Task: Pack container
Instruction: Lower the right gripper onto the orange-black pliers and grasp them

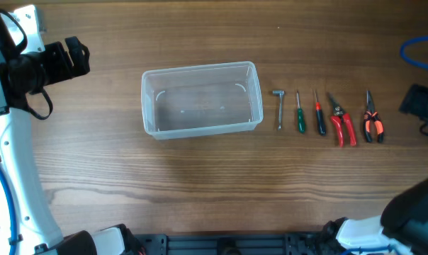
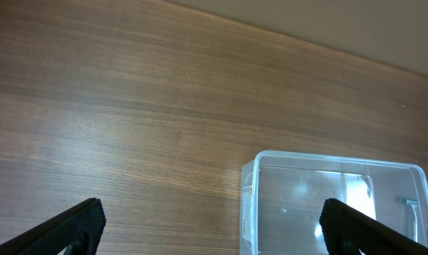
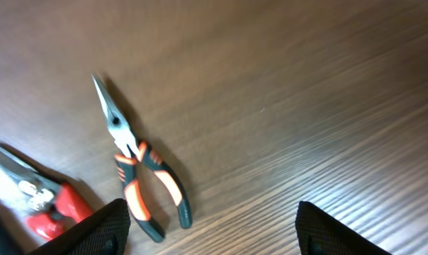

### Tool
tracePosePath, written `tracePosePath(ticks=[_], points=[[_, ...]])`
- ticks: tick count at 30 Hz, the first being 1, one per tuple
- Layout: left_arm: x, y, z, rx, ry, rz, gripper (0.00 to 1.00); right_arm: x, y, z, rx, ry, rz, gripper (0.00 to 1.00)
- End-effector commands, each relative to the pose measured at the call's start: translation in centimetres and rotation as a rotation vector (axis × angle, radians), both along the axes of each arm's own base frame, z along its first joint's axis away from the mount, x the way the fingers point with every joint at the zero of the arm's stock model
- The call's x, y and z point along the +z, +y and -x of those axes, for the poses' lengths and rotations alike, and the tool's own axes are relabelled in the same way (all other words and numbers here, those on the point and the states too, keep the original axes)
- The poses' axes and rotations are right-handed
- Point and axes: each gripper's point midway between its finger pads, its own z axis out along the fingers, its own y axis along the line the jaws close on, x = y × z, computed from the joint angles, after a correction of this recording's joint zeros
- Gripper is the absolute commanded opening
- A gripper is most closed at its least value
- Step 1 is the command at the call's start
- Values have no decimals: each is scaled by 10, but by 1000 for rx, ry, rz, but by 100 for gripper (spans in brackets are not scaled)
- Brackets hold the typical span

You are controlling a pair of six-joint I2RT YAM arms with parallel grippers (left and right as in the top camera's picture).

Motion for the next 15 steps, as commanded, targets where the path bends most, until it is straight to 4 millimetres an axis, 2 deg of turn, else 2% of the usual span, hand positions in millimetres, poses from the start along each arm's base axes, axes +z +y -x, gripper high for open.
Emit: tracePosePath(ticks=[1,6,9,12,15], points=[[-1,3,-1,9,3,0,100,-37,-1,8,100,130,-13,73],[-1,3,-1,9,3,0,100,-53,5,6,166,153,-56,76],[-1,3,-1,9,3,0,100,-58,18,1,266,137,-103,73],[-1,3,-1,9,3,0,100,-61,20,1,289,142,-115,70],[-1,3,-1,9,3,0,100,-60,34,-8,319,82,-182,65]])
